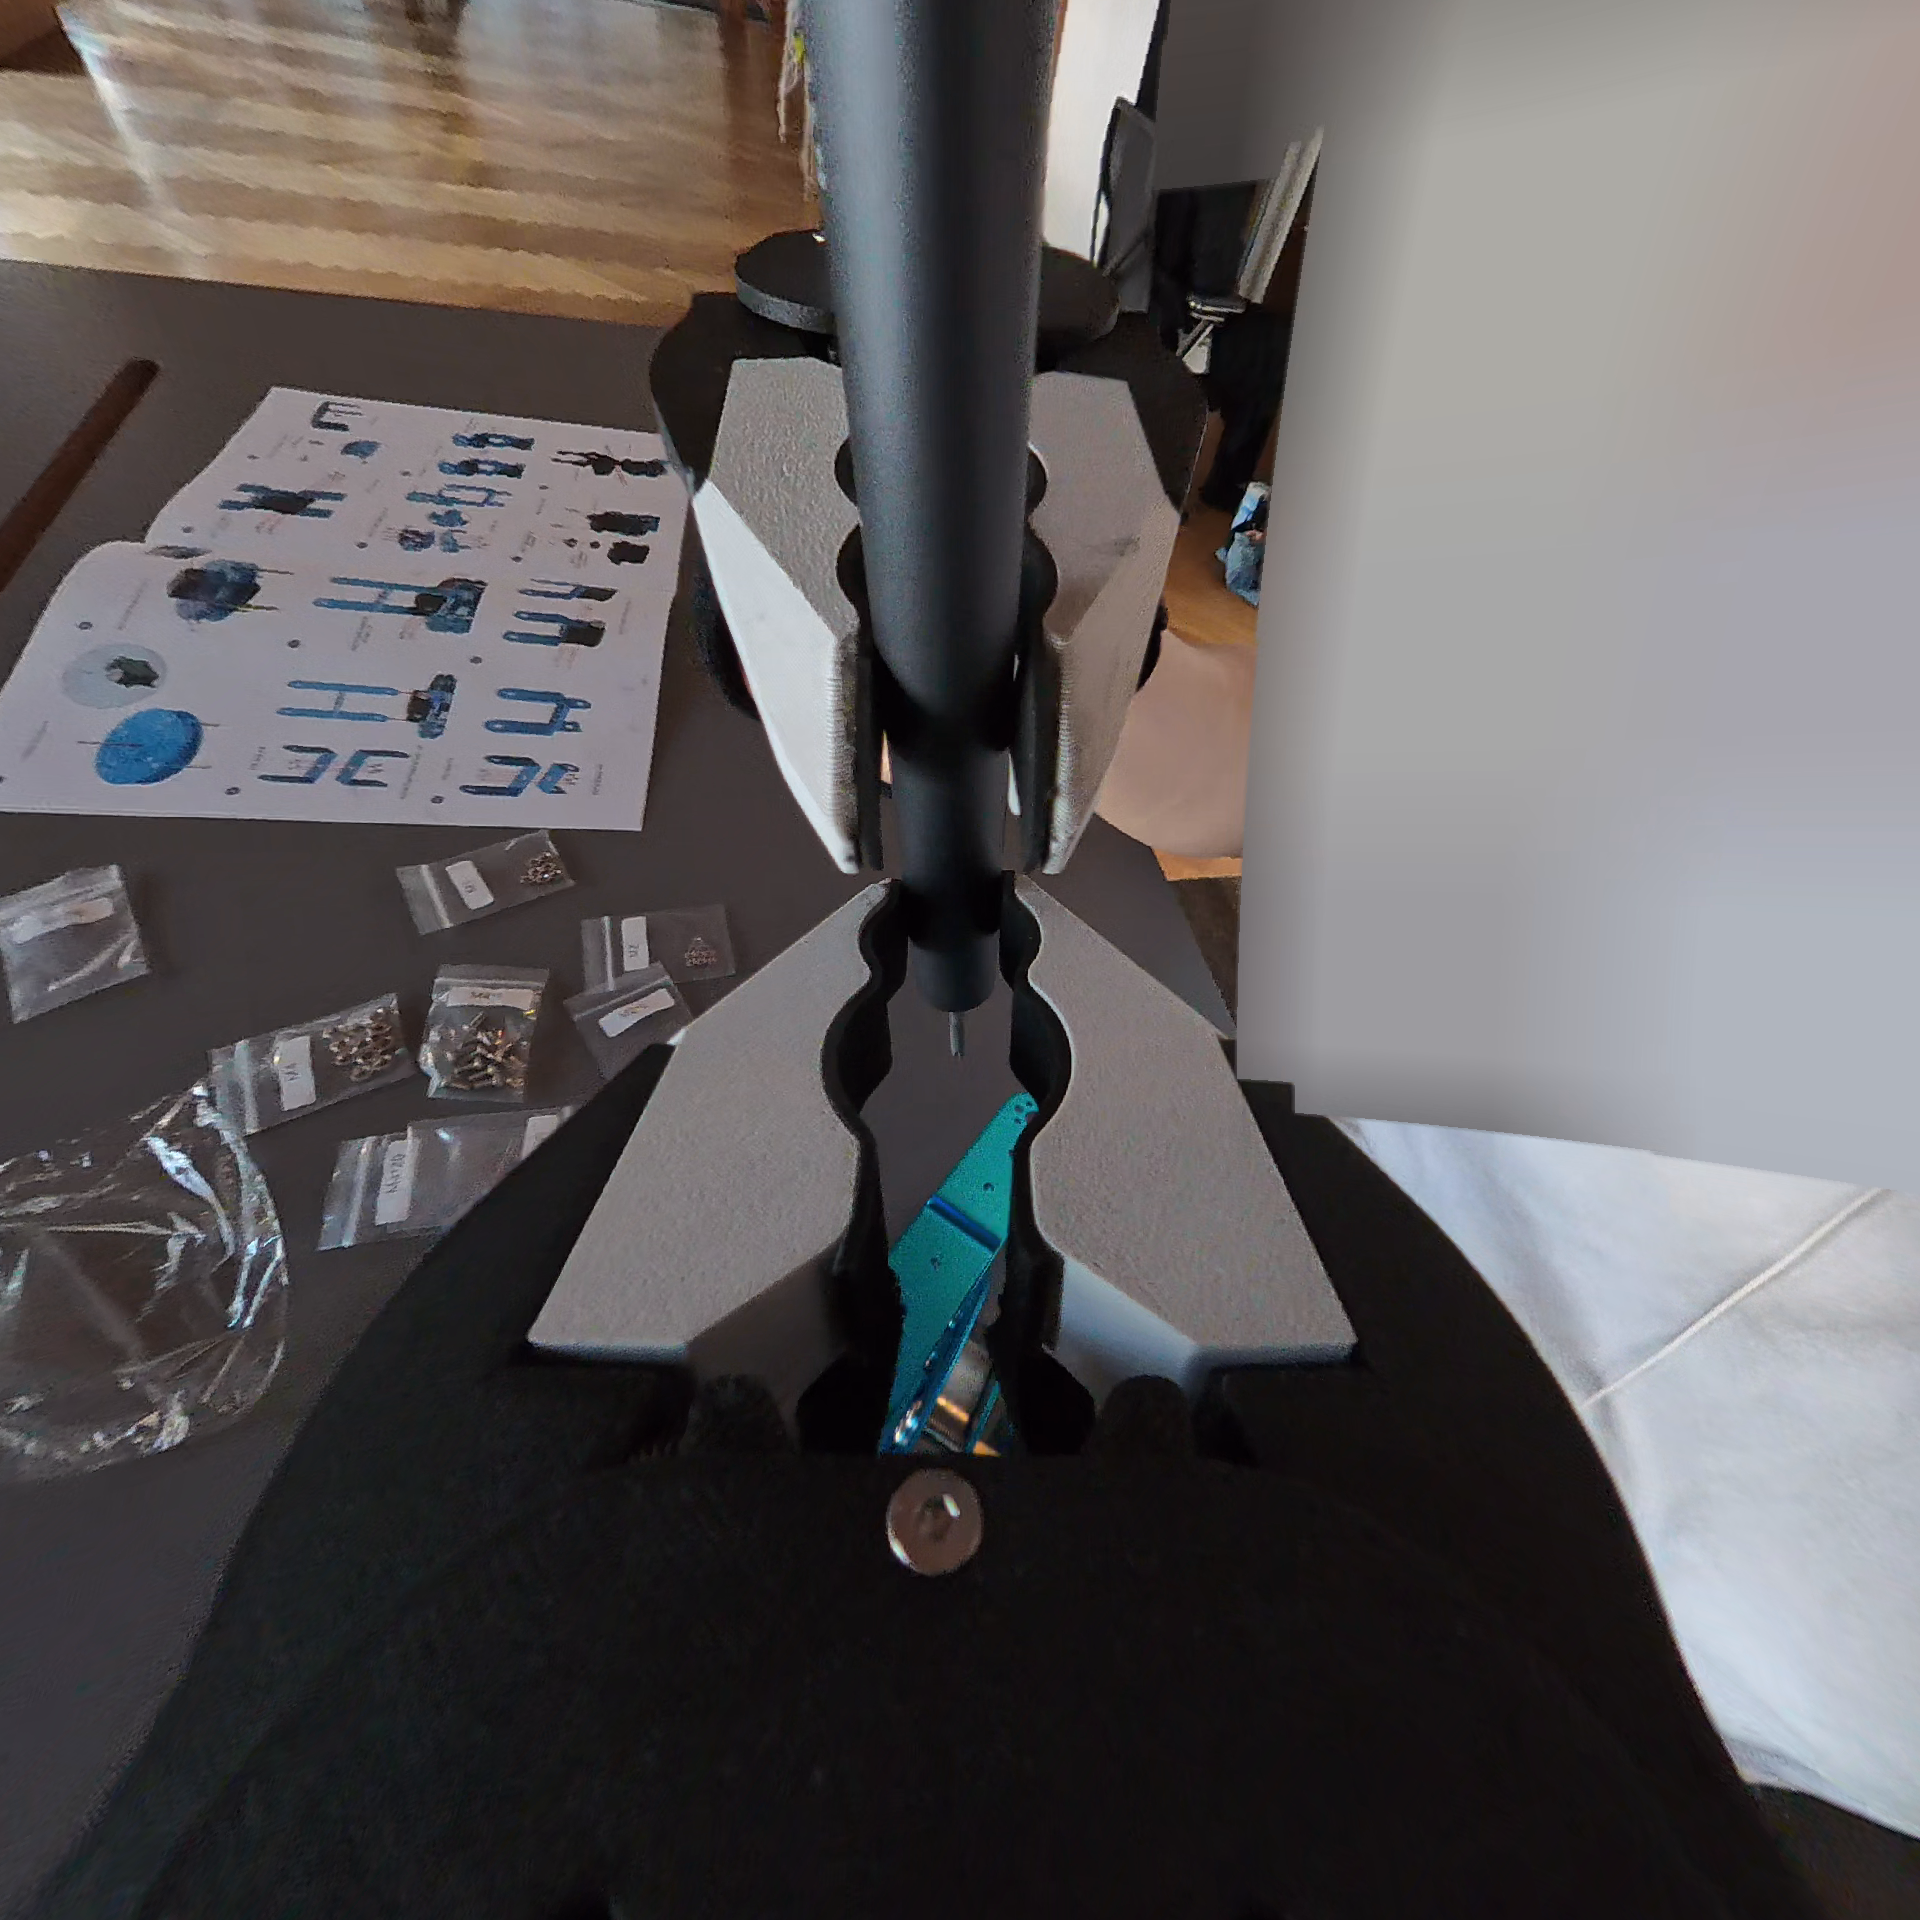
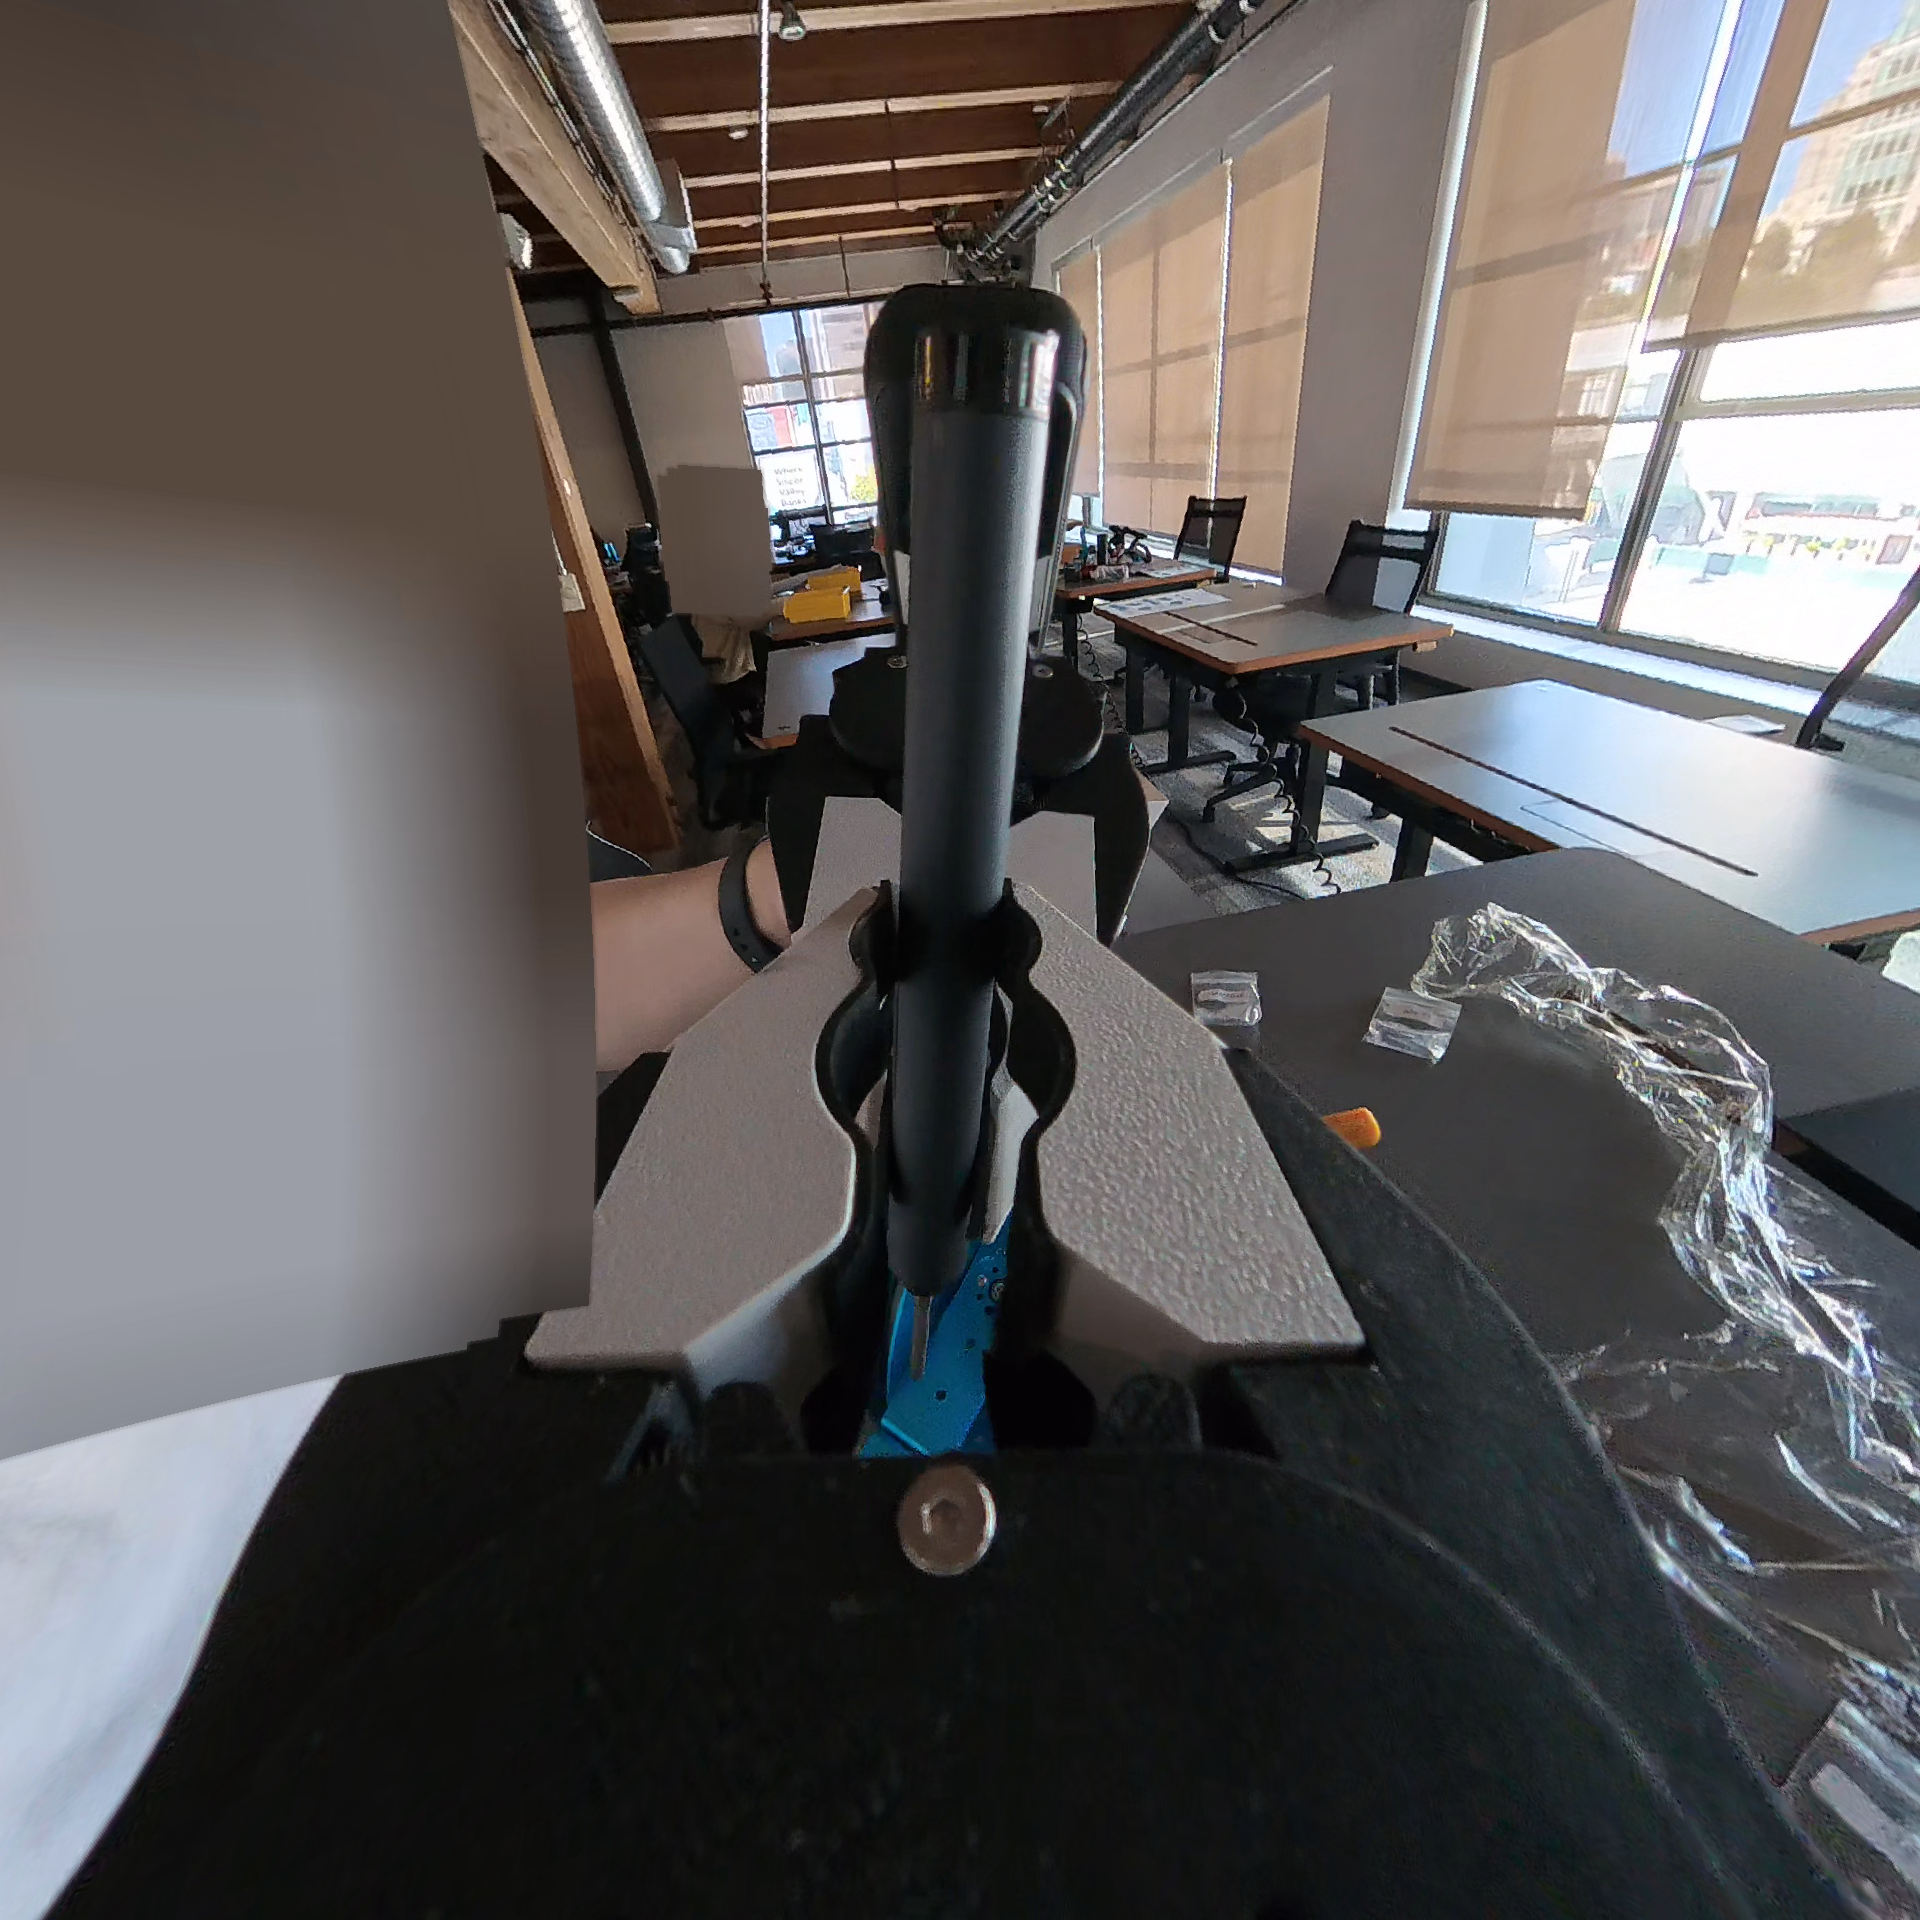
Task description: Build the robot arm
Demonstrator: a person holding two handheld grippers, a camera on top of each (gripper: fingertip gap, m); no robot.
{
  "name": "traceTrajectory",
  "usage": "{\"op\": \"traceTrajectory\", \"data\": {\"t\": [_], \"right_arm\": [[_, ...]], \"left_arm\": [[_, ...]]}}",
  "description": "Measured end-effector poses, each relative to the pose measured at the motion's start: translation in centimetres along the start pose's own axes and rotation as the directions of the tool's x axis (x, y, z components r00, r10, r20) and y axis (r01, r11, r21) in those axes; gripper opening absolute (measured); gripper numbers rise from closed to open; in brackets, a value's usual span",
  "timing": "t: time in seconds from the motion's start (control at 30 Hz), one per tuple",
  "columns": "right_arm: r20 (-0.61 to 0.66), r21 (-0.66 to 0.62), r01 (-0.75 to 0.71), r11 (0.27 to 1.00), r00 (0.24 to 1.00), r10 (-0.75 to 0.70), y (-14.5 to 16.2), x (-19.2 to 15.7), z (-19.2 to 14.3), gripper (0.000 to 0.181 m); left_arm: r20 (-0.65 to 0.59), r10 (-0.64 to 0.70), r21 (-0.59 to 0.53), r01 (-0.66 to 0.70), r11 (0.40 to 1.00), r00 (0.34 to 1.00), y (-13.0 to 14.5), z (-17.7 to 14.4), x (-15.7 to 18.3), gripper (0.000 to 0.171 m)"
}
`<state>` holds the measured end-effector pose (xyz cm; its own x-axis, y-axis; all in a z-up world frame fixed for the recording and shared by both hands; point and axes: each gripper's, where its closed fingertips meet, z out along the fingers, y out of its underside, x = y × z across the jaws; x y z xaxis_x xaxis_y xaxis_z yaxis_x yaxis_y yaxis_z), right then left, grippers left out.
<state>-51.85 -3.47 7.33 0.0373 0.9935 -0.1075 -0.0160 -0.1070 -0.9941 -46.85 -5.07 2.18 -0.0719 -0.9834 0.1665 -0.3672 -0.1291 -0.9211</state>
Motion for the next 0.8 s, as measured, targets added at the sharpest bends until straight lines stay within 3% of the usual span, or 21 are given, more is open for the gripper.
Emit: {"op": "traceTrajectory", "data": {"t": [0.1,0.17,0.27,0.43,0.6,0.73,0.8], "right_arm": [[-0.050,0.027,-0.017,1.000,0.999,0.018,-0.3,0.4,-1.0,0.016],[-0.086,0.058,-0.017,0.998,0.996,0.022,-0.5,0.7,-1.9,0.015],[-0.140,0.099,-0.066,0.993,0.987,0.079,0.0,1.3,-3.4,0.016],[-0.155,0.146,-0.352,0.924,0.915,0.373,3.1,3.6,-6.0,0.016],[-0.173,0.072,-0.688,0.723,0.705,0.688,10.1,5.6,-8.9,0.017],[-0.188,-0.055,-0.899,0.434,0.437,0.880,15.7,3.8,-10.0,0.016],[-0.211,-0.121,-0.936,0.332,0.351,0.912,17.1,2.9,-10.2,0.016]], "left_arm": [[-0.041,-0.039,0.027,0.040,0.999,0.998,-0.1,0.1,0.2,0.030],[-0.007,-0.061,0.025,0.061,0.998,0.998,0.4,-1.0,-0.4,0.039],[0.020,-0.090,0.062,0.088,0.994,0.996,1.7,-3.4,-0.4,0.039],[0.044,-0.195,0.095,0.190,0.977,0.980,5.2,-7.0,-1.0,0.040],[-0.019,-0.254,0.039,0.255,0.966,0.967,8.0,-8.0,-1.4,0.041],[-0.092,-0.221,0.012,0.223,0.975,0.971,9.4,-8.3,-1.1,0.041],[-0.127,-0.200,0.016,0.203,0.979,0.972,9.7,-8.4,-1.1,0.040]]}}
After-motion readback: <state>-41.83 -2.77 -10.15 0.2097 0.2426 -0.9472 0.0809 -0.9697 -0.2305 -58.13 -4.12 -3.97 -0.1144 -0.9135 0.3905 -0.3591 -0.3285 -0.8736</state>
